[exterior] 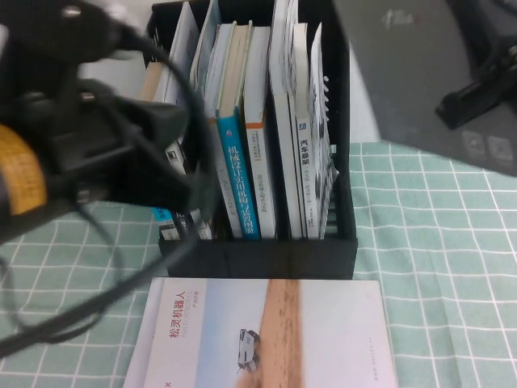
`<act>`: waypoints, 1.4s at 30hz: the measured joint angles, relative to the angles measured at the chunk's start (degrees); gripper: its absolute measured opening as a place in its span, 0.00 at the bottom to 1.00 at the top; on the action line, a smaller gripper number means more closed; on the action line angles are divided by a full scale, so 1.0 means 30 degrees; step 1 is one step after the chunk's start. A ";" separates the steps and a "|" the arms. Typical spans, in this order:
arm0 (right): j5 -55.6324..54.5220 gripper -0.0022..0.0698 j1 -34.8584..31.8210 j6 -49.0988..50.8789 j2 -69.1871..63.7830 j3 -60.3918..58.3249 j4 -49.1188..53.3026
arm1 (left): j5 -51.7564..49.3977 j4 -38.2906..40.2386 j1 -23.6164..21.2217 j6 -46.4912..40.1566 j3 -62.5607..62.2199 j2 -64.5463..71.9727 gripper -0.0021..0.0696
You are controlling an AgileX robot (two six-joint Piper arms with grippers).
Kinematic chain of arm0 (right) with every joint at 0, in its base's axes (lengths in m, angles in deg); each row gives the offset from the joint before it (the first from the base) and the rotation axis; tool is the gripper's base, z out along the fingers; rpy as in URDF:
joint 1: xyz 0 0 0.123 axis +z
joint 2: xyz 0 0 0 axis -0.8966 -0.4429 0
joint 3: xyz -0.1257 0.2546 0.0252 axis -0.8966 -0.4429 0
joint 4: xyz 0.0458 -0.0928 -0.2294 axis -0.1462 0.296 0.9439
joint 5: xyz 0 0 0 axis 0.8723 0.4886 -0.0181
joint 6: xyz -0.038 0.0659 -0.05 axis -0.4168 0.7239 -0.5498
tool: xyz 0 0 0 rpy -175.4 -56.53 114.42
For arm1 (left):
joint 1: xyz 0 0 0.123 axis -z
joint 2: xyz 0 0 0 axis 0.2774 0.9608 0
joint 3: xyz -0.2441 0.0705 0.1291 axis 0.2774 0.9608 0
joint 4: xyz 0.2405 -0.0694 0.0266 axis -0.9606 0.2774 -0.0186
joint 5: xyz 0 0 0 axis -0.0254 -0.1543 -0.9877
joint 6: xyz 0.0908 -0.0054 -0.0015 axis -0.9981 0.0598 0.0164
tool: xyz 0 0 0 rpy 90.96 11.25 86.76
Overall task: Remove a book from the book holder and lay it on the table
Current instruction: Place the picked book on the book
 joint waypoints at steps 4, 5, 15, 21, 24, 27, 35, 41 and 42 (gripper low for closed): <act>0.1755 0.04 0.0000 0.0685 0.2469 0.0000 0.2566 | -0.2835 -0.0615 0.0000 0.0000 0.0000 -0.1783 0.03; 0.2300 0.04 0.0008 0.1143 0.3024 0.0000 0.3496 | -0.3457 -0.0661 0.0000 0.0000 0.0000 -0.2091 0.03; 0.4433 0.04 0.0155 1.1440 0.5981 0.0000 1.6459 | -0.6947 -0.0647 0.0000 0.1568 0.0230 -0.4739 0.03; 0.4384 0.04 0.0179 1.7103 0.6022 0.0000 2.4479 | -0.3140 -0.1068 0.0000 0.4297 0.2957 -0.5808 0.03; 0.4608 0.04 0.0179 1.8931 0.5577 -0.0085 2.7907 | -0.1700 -0.2705 0.0000 0.6867 0.4764 -0.6056 0.03; 0.4770 0.04 0.0179 1.9235 0.4668 -0.0129 2.9381 | -0.1208 -0.4755 0.0000 1.0053 0.6395 -0.6101 0.03; 0.5976 0.04 0.1583 1.6701 0.1360 -0.0129 2.8628 | -0.0425 -0.9680 0.0000 1.7002 0.9186 -0.6381 0.03; 1.0263 0.04 0.4570 1.4034 -0.0987 0.0127 2.6357 | -0.0733 -1.2915 0.0000 2.1026 0.9642 -0.6686 0.03; 1.0638 0.04 0.4823 1.3761 -0.1449 0.0322 2.6183 | -0.0733 -1.3116 0.0000 2.1128 0.9642 -0.6686 0.03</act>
